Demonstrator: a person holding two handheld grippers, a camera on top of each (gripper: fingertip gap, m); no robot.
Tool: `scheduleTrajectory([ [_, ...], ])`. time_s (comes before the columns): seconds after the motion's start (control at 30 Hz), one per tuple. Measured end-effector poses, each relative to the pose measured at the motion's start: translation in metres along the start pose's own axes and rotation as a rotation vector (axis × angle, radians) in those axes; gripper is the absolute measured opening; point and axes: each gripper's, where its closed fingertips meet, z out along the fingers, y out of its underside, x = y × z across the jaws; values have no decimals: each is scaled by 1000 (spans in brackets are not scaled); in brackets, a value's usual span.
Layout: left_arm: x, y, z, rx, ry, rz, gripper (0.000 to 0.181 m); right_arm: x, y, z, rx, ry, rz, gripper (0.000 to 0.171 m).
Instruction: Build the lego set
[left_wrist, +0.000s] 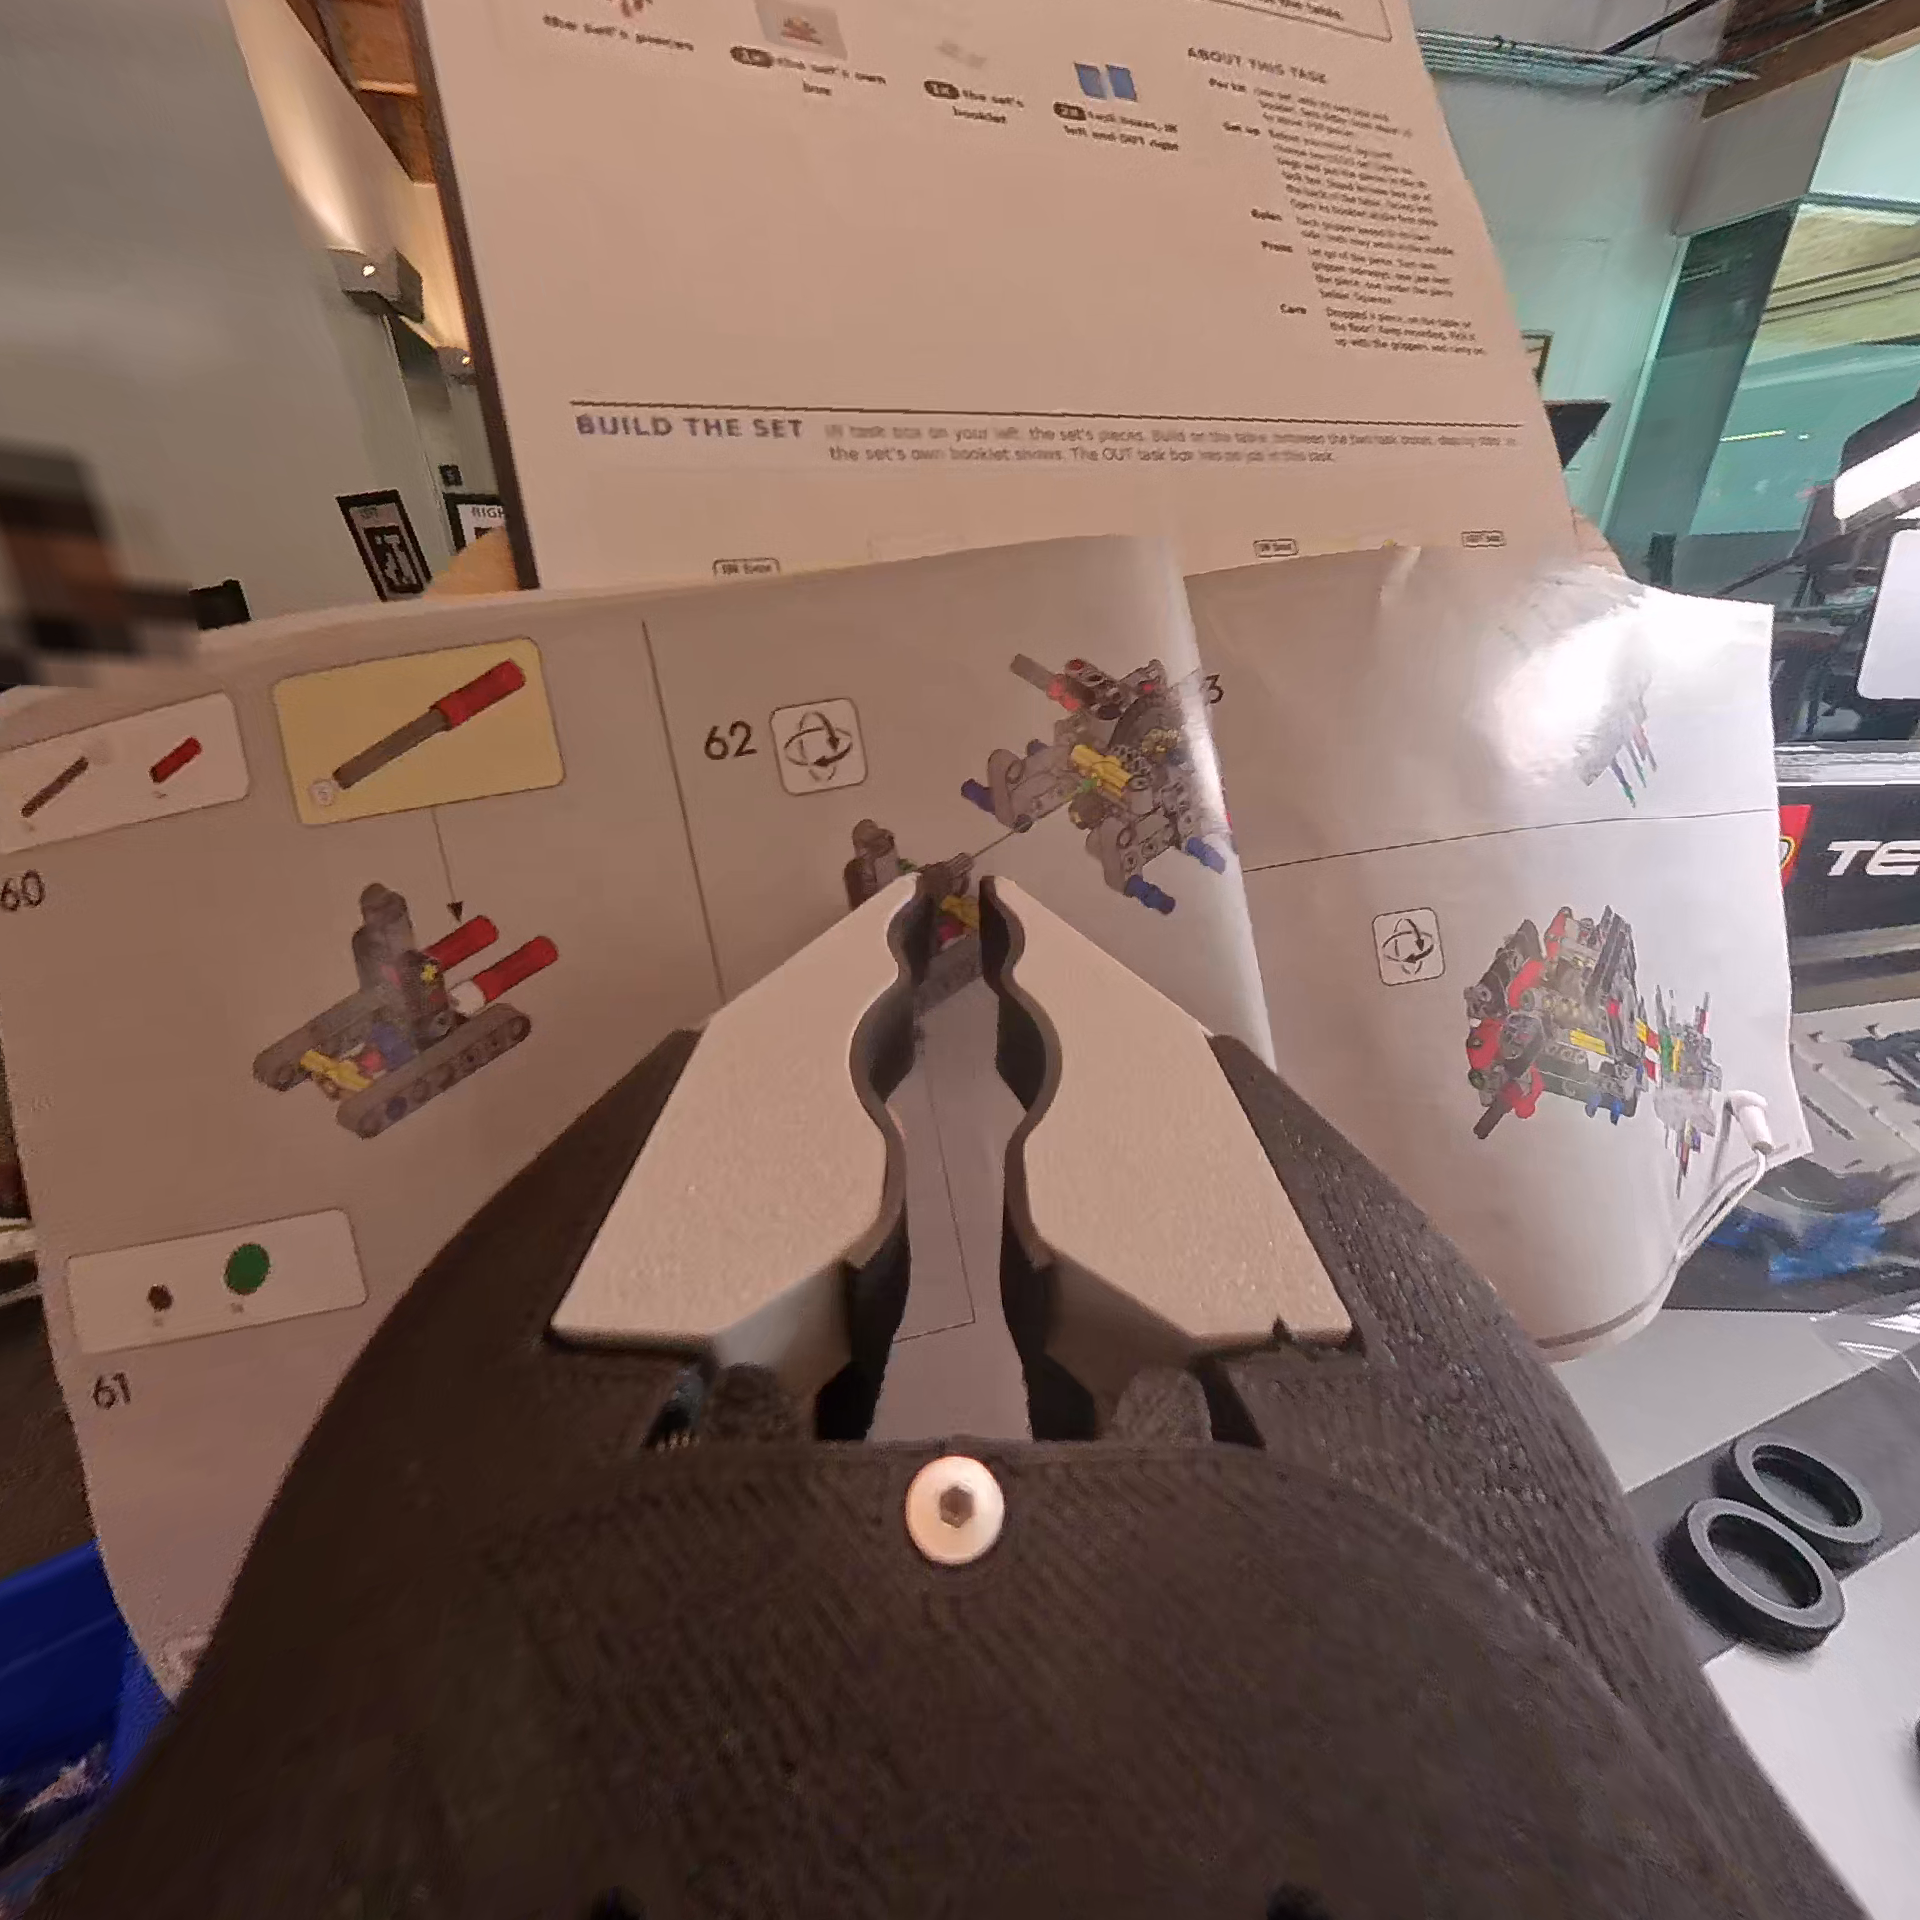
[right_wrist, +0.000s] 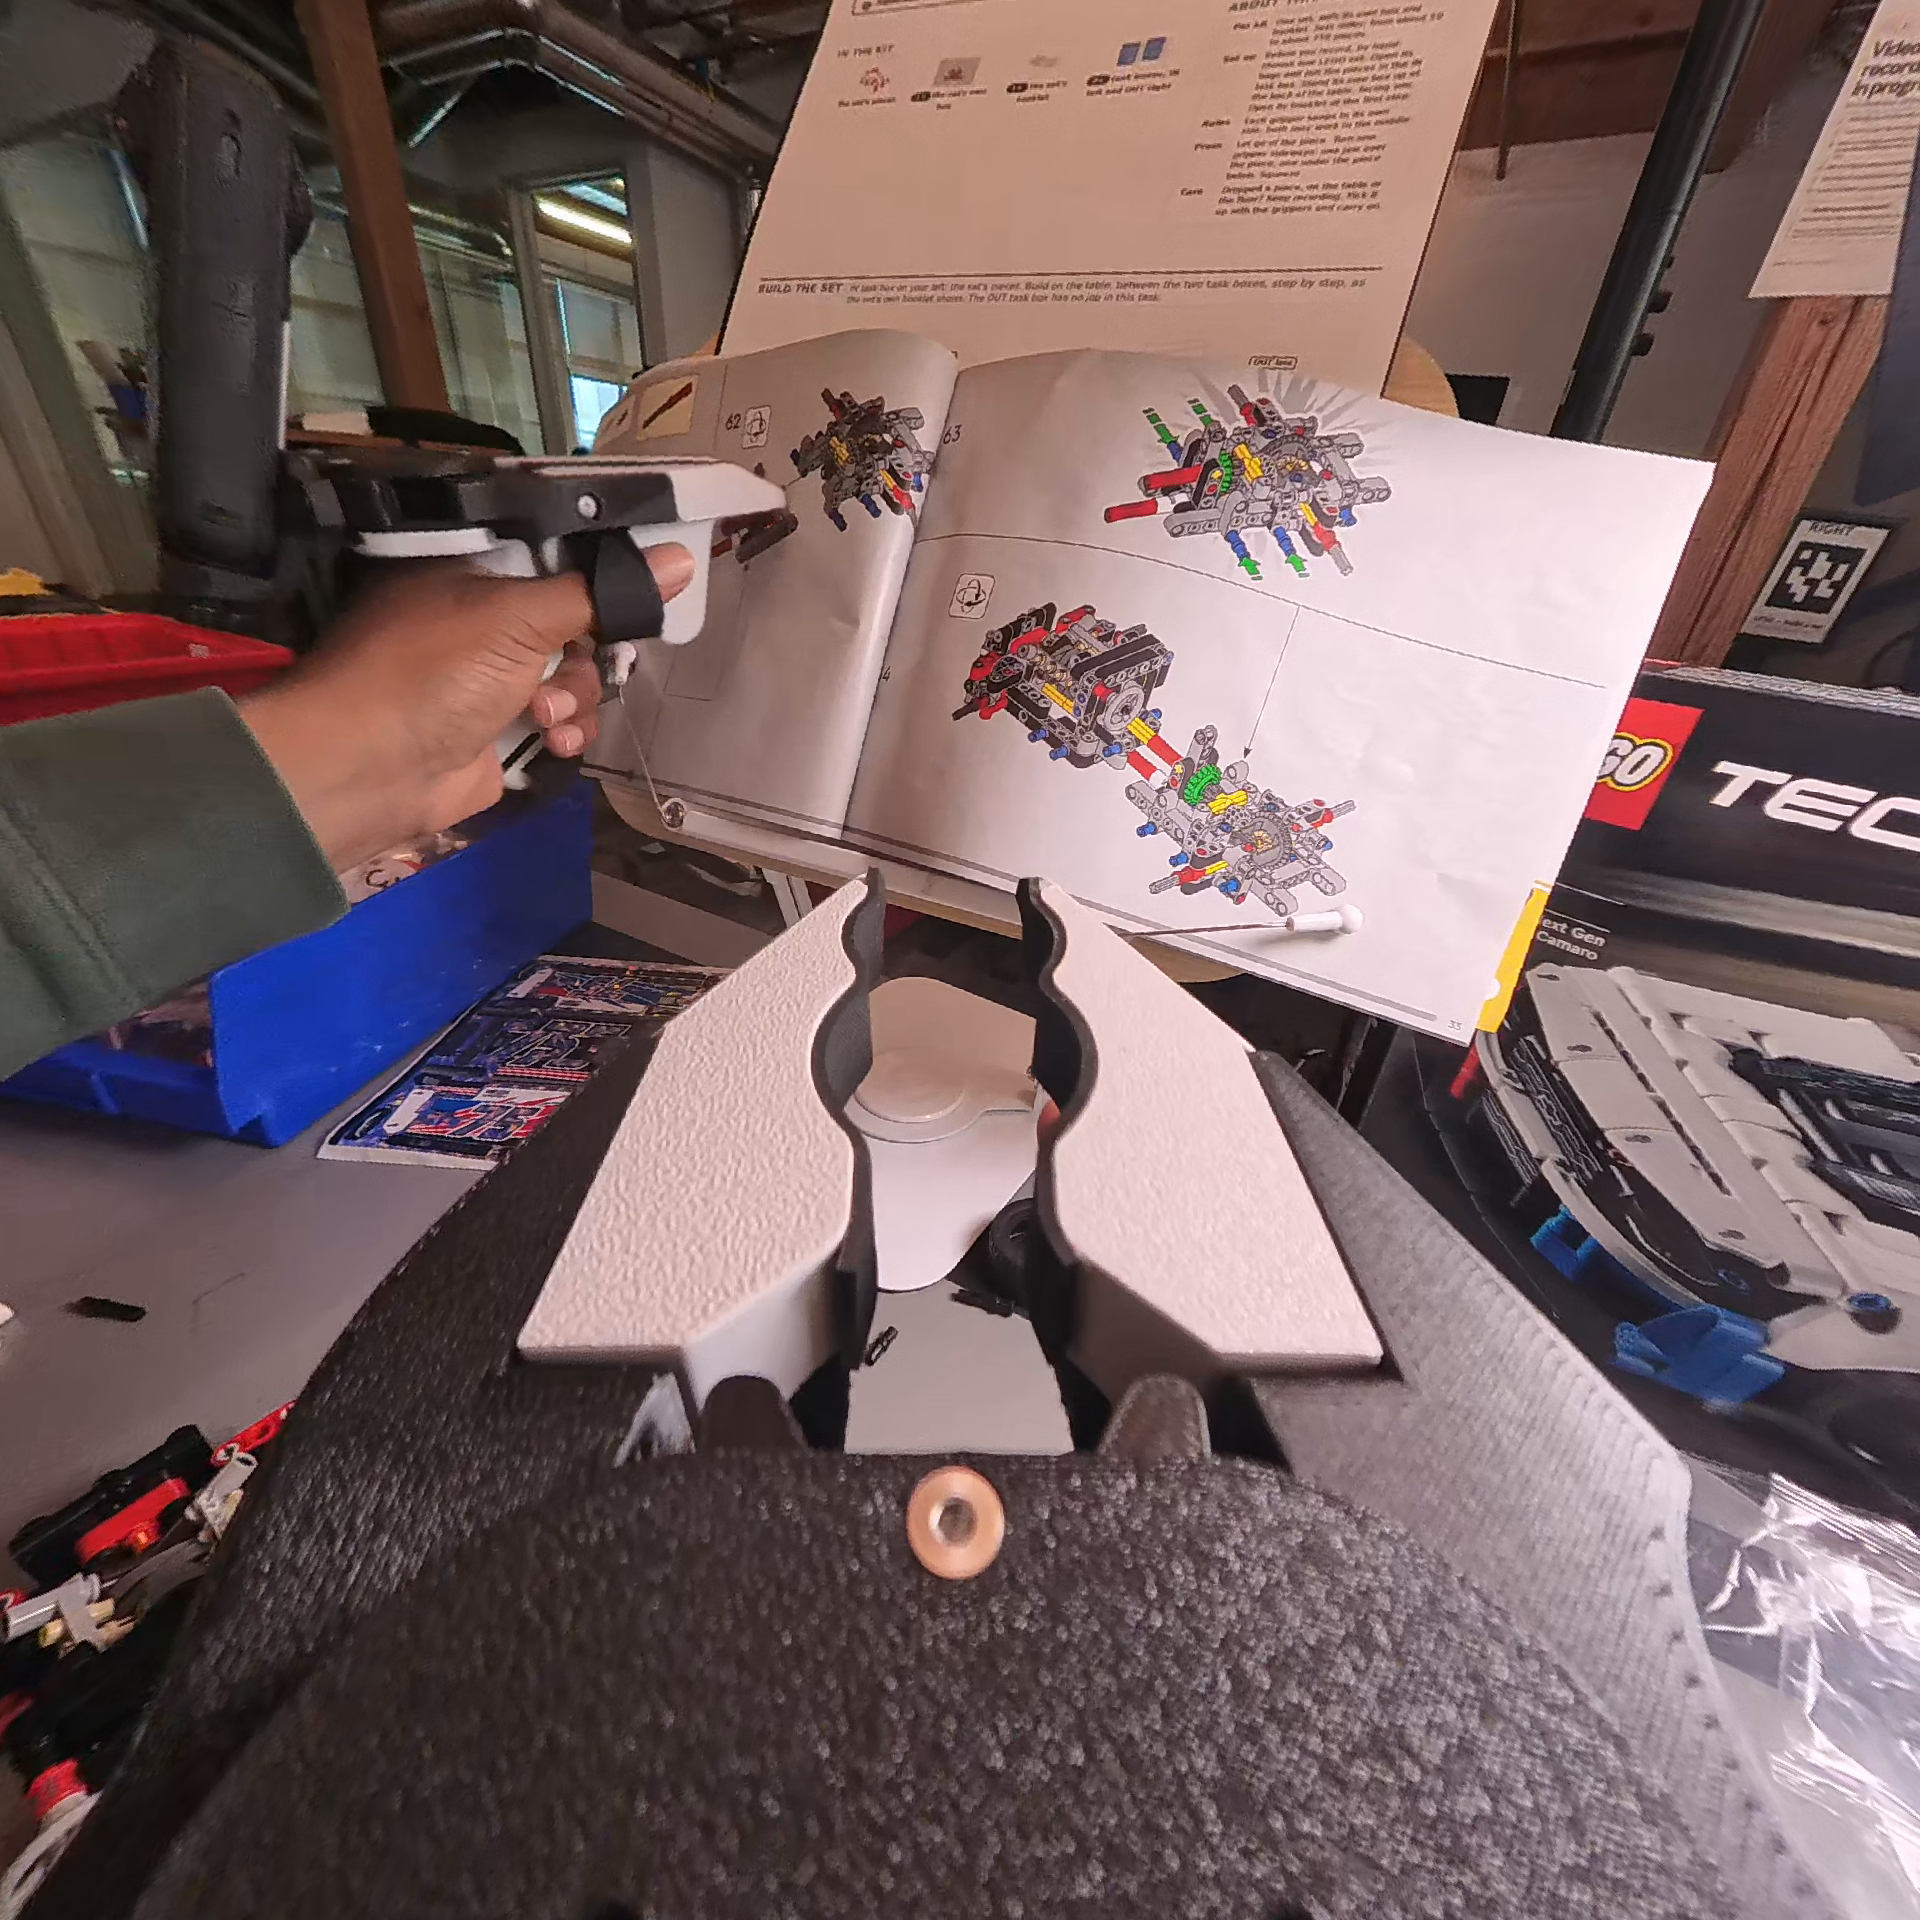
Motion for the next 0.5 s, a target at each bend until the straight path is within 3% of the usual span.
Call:
scheduleTrajectory([
  [0.17, 23, -8, 9, 6, 40, 59, 5, 0, 1, 0, -10, 6, -26, 24],
  [0.5, 23, -6, 11, 5, 31, 60, 3, 2, 1, 0, -11, 5, -21, 24],
])
